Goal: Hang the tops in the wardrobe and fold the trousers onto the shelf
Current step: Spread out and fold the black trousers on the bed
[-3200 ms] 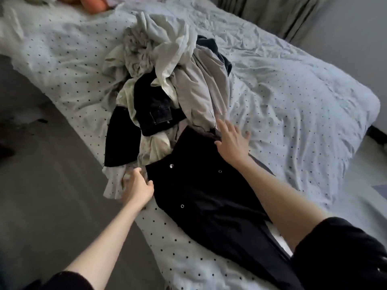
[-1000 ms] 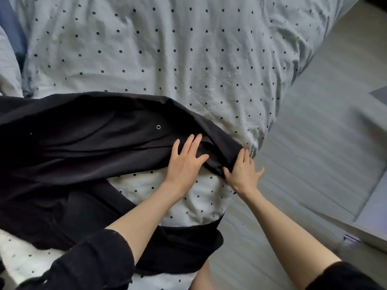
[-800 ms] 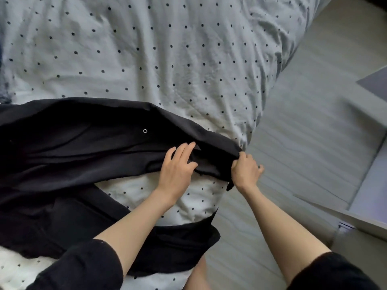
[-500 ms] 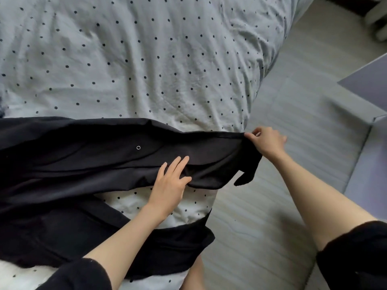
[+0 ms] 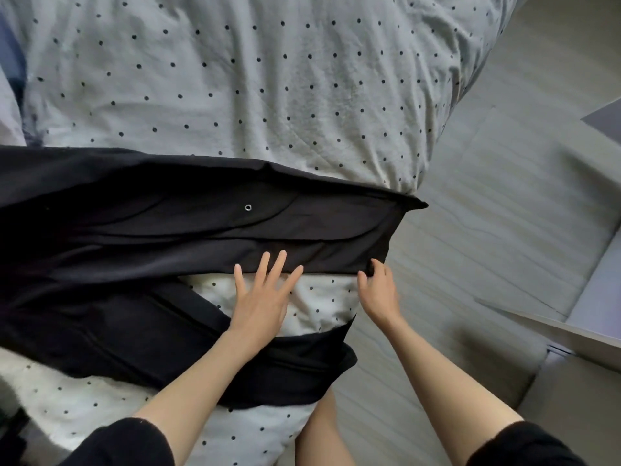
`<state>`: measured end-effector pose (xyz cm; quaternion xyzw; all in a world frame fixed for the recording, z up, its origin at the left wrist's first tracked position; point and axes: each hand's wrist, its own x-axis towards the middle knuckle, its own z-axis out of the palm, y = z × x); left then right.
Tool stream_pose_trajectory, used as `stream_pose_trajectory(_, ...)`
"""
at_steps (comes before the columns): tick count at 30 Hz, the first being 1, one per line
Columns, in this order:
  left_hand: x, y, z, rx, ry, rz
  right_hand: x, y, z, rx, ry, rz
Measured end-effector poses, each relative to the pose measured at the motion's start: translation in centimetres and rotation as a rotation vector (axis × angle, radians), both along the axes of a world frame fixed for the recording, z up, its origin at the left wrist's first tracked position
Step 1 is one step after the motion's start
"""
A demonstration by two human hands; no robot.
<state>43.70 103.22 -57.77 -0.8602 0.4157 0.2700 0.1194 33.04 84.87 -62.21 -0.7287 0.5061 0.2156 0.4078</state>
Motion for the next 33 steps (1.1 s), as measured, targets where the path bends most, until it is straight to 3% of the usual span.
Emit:
stream_pose_trajectory(8, -3.0, 5.9, 1.5, 0.093, 0.067, 0.079, -2.8, 8.3, 3.0, -0.003, -0.137, 0.252)
stream_pose_trajectory(14, -4.9, 11.7, 3.2, 0.099, 0.0, 0.176, -3.8, 13.9, 4.3, -0.151, -0.188, 0.56)
stream_pose_trajectory(18, -5.9, 16.3, 4.7, -0.101, -0.142, 0.342, -3.6, 17.3, 4.4, -0.092, -0.084, 0.771)
stream_pose_trajectory(21, -6.3, 19.0, 4.6, -0.263, -0.232, 0.451, -3.4, 17.6, 4.0, -0.128, 0.025, 0.695)
stream_pose_trajectory(25, -6.9, 21.4, 4.9, -0.474, -0.186, 0.892, -4.0, 17.4, 4.2, -0.114, 0.043, 0.603)
stream_pose_trajectory(29, -5.9, 22.5, 5.1, -0.616, 0.201, 1.657, -5.4, 17.3, 6.0, -0.179, -0.049, 0.571)
stream_pose_trajectory(33, -4.8, 22.6, 4.8, -0.745, 0.395, 1.812, -5.6, 15.4, 8.6, -0.216, -0.069, 0.535)
